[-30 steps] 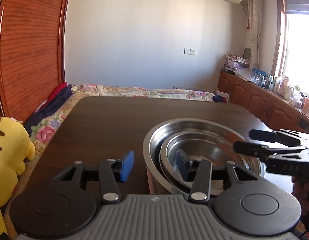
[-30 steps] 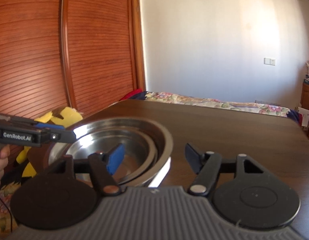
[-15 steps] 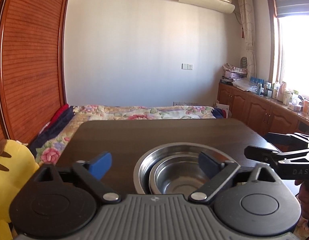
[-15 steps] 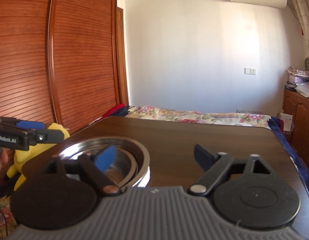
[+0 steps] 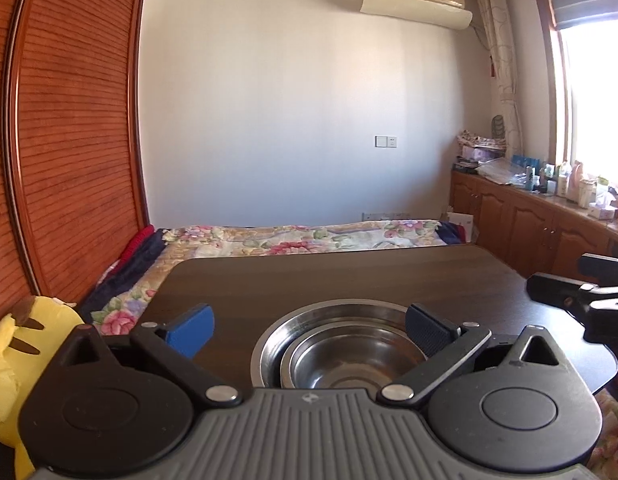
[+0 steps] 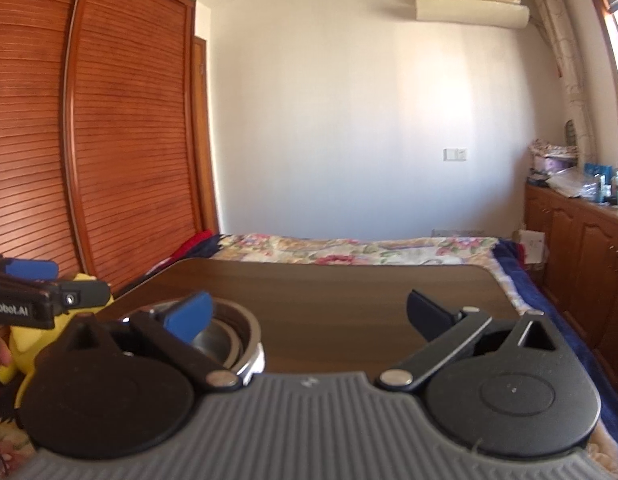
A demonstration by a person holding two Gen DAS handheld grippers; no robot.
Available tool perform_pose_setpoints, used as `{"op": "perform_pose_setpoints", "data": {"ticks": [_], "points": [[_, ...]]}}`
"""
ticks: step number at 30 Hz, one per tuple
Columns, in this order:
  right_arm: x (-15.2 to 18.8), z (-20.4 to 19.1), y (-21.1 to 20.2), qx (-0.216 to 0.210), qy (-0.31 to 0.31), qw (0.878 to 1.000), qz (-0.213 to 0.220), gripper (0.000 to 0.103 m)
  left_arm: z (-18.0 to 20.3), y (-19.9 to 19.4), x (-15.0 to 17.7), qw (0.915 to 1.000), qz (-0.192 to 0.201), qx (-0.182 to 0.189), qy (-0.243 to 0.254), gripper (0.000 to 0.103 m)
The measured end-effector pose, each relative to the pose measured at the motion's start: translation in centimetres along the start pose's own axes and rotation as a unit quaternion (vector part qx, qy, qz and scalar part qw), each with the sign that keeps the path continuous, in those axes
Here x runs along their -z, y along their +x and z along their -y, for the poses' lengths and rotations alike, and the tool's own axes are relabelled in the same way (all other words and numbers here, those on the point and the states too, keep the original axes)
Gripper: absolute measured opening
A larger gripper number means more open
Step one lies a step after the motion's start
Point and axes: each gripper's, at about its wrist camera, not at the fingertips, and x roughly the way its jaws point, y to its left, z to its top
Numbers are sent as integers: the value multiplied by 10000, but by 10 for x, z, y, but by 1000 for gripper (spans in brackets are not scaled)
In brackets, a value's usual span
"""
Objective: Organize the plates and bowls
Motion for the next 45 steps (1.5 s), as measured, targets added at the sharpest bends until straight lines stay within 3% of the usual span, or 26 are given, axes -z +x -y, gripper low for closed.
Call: {"op": "perform_pose_setpoints", "data": {"ticks": [14,45], "points": [[8,9,-21,638,169,9976,186,103,19,-15,3,9996,255,-75,80,103],[24,8,-19,767,141,9969,92,103,5,-8,25,9998,-8,-182,46,103]]}}
